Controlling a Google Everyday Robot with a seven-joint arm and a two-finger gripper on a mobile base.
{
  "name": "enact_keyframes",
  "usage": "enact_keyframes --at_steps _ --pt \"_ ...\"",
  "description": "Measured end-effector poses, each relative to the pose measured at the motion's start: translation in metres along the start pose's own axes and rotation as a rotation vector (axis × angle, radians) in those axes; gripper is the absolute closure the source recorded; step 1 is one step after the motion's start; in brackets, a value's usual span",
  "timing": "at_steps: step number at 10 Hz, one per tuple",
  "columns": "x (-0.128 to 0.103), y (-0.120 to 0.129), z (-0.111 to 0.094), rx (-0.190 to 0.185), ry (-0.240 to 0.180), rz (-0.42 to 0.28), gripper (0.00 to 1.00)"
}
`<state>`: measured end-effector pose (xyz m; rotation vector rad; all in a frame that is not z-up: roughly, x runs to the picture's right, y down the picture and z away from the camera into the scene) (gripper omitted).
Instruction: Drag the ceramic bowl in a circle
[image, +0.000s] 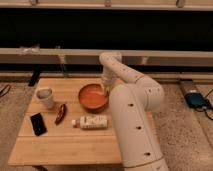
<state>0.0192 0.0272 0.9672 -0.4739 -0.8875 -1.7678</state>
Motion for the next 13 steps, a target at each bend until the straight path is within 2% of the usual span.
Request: enact_keyframes --at_steps 2,3,5,7,8,11,13 --pt "-0.004 0.000 -0.020 -0.011 0.028 0.018 0.96" --pt "-0.005 0.002 -0.028 -0.022 0.037 0.024 0.99" --pt "0.000 0.004 -0.041 -0.049 0.055 0.025 1.00" --pt "0.004 0.009 -0.051 -0.082 0.046 0.030 1.00" --pt "0.000 0.020 -0.056 -0.111 0.037 0.039 1.00" --pt "-0.030 0.046 -0.068 -0.152 0.009 0.075 1.00" --pt "-0.062 0.055 -0.075 -0.165 -0.022 0.094 1.00"
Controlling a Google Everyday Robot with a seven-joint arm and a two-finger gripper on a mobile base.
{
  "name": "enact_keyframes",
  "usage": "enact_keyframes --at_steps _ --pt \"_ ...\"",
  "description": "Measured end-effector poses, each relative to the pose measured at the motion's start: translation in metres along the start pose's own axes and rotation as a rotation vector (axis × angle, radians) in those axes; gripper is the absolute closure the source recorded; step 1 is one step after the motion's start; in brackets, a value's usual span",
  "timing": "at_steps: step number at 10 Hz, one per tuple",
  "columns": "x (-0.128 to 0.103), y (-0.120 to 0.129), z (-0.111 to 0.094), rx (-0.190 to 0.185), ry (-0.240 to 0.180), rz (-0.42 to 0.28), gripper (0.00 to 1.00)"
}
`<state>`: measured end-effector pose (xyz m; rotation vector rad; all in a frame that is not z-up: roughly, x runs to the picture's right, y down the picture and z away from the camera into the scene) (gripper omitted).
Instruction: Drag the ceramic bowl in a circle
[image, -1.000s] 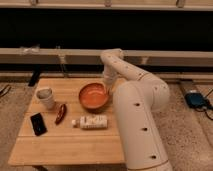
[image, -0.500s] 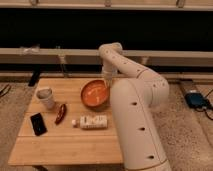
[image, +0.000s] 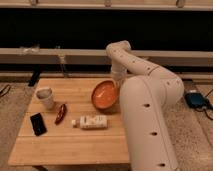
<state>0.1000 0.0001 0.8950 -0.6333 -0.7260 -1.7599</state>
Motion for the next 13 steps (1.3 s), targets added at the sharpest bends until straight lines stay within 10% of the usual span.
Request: enact_keyframes --at_steps 5,10,13 --pt "-0.013 -0.052 -0.002 0.032 -0.042 -0.140 1.00" --pt "0.042 -0.165 -0.002 0.084 -0.065 -0.353 1.00" --pt "0.070 -0.188 -0.003 0.081 -0.067 -0.425 1.00"
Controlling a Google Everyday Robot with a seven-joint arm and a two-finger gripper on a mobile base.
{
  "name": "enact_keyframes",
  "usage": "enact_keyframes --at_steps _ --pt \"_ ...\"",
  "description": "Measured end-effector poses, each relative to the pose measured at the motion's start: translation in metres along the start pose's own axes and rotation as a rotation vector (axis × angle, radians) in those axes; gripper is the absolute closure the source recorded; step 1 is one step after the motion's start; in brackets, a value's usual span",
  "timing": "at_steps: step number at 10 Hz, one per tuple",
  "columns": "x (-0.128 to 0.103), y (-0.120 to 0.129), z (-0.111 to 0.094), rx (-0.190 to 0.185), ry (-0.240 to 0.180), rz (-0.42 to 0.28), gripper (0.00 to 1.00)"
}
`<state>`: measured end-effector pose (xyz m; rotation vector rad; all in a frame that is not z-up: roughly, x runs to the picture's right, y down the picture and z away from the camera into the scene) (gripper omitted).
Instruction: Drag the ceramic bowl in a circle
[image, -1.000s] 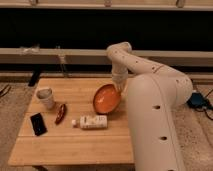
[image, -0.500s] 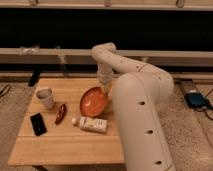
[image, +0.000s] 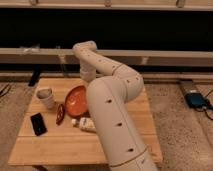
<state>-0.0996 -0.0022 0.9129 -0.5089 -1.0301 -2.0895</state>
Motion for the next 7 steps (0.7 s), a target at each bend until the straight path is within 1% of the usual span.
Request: enact_keyframes --at_steps 2,3,7 --pt "0.0139 0.0025 -0.0027 -0.014 0.001 -0.020 1.00" --pt "0.0162 0.0037 -0.0034 -0.018 0.002 -0.023 1.00" --pt "0.0160 0.0043 -0.0032 -0.019 0.001 -0.022 1.00"
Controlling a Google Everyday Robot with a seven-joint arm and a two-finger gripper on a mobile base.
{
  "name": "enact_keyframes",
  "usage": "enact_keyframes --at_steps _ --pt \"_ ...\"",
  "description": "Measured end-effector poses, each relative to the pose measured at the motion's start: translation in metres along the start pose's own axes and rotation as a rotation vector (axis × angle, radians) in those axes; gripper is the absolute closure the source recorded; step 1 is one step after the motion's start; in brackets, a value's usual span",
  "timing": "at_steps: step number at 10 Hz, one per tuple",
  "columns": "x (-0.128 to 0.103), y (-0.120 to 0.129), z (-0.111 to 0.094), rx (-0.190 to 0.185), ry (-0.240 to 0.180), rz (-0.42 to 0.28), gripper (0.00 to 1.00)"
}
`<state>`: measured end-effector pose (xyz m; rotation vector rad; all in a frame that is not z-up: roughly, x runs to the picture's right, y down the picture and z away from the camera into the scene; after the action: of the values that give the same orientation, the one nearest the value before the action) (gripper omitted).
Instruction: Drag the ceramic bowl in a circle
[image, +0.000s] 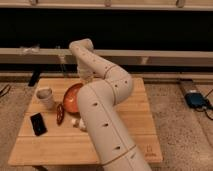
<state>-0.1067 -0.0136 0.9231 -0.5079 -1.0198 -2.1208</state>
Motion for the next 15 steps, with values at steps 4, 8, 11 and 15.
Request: enact_keyframes --at_steps 4,8,11,15 --pt "-0.019 0.037 -0.012 -0.050 0.020 0.105 1.00" --pt "-0.055 0.070 -0.029 -0.114 0.082 0.215 1.00" --pt "-0.103 0.091 -0.035 -0.220 0.096 0.305 1.00" --pt "-0.143 0.085 -0.040 -0.341 0.084 0.322 1.00"
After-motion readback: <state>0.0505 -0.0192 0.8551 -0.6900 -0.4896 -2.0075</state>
